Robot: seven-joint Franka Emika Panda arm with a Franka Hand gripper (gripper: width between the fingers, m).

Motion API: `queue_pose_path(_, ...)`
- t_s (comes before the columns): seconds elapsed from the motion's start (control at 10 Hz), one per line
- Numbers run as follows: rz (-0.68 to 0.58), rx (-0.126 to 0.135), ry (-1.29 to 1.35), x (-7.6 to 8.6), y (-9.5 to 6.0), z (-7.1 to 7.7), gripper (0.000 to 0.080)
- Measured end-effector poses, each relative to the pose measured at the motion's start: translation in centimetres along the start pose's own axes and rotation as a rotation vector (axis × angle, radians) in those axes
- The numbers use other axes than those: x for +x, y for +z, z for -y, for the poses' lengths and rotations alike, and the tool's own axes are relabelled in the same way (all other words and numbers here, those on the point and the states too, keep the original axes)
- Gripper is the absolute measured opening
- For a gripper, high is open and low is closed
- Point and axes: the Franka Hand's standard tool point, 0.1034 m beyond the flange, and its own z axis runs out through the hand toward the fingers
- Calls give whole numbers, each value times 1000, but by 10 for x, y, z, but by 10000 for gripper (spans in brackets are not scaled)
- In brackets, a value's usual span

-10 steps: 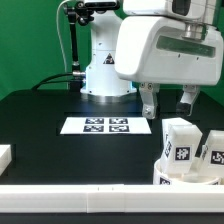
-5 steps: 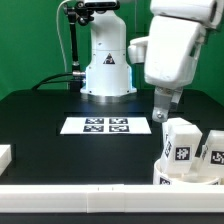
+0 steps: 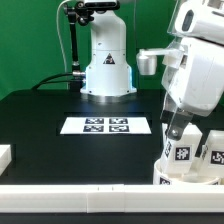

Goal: Assemble stool

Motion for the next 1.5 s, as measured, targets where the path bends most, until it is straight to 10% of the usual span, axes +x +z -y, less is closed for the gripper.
queue_pose_path(0.5, 8, 5, 40, 8, 9, -2, 517)
queue_pose_path(0.7, 8, 6, 50, 7, 10, -2, 191)
queue_pose_path(0.9, 9, 8, 61, 5, 11, -2, 47)
queue_pose_path(1.5, 10, 10, 114, 1, 12, -3, 1)
